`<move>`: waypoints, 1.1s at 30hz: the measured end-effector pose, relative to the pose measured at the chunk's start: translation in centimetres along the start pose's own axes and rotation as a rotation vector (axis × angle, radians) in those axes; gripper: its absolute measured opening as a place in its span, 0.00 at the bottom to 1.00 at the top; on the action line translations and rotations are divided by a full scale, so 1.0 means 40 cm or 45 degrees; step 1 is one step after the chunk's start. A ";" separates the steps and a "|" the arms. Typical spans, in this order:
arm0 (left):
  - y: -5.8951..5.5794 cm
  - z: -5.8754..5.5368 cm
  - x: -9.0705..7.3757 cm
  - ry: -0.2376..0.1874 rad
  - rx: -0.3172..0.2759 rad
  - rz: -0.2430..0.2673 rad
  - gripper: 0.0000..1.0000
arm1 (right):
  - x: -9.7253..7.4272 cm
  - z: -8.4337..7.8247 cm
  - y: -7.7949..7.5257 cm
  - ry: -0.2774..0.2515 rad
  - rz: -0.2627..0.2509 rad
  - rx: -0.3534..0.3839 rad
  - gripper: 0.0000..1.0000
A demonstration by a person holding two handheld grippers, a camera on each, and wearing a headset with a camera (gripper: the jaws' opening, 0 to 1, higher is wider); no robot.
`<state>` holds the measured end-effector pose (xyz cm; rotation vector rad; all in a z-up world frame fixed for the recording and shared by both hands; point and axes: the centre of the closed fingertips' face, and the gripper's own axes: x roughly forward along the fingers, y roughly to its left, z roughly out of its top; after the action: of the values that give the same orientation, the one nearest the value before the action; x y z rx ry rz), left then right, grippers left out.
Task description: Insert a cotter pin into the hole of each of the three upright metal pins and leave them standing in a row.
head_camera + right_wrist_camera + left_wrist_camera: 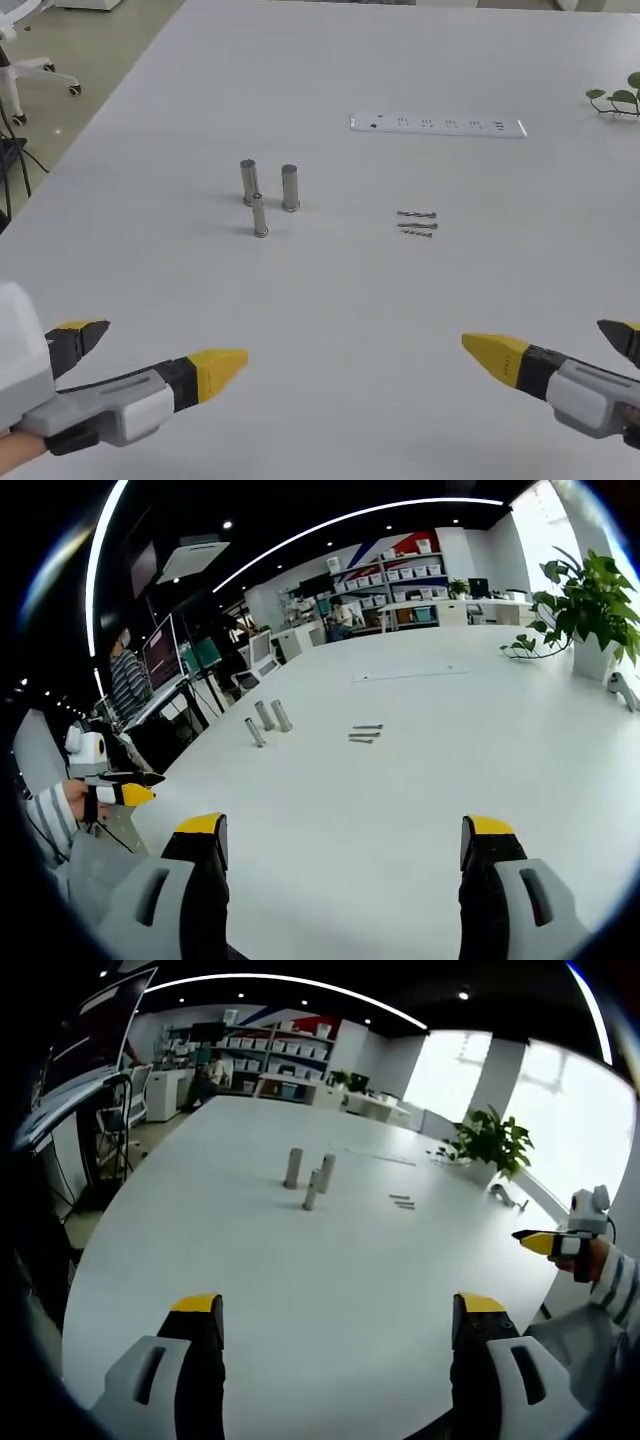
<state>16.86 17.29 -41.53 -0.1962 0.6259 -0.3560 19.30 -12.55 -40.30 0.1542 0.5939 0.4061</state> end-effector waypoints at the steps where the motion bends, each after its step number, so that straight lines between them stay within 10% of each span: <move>1: 0.001 0.000 0.000 0.001 0.001 0.001 0.93 | 0.000 0.000 -0.001 -0.001 -0.001 -0.001 0.96; 21: 0.003 0.028 0.021 0.003 0.045 -0.011 0.89 | -0.004 0.002 -0.008 0.001 -0.012 0.012 0.95; 33: -0.003 0.097 0.059 -0.036 0.096 -0.023 0.84 | -0.011 0.020 -0.014 -0.013 -0.035 -0.008 0.95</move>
<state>20.94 16.57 -39.67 -0.1345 0.5825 -0.3932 19.61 -13.27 -39.54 0.1420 0.5840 0.3800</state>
